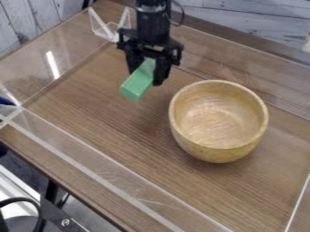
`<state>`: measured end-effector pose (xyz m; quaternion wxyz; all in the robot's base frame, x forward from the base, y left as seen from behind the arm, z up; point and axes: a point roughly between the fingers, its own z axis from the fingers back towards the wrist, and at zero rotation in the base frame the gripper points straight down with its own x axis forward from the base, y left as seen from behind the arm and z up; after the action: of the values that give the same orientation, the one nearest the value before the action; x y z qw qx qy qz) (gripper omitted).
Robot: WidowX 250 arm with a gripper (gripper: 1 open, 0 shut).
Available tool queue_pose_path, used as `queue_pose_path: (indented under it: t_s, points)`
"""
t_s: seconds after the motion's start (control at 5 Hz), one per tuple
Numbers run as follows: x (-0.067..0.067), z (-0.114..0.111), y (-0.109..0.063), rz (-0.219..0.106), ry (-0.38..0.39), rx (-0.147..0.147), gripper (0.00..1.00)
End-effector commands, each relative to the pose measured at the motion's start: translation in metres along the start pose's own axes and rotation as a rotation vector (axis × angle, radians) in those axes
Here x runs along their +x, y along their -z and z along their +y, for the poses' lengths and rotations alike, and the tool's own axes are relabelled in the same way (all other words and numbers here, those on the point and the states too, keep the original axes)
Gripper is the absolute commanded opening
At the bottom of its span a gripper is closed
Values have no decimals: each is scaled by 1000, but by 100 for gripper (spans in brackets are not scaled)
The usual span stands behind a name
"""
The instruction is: Remove the green block from inside the brown bowl and put it on the table
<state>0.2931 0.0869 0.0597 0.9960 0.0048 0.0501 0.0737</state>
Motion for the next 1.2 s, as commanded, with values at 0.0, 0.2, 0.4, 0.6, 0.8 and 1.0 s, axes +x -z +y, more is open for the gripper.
queue_pose_path:
  t_s: [0.0,0.2,0.4,0.6,0.8,1.0]
  points:
    - [11,14,-2,-58,-18,20,0]
    - [11,23,15,-42,-29,24,0]
    - [11,23,9,-60,-30,17,0]
    - [10,23,8,-61,-33,10,0]
    - [10,24,7,-62,-36,4,0]
    - [9,24,6,-63,-38,-2,0]
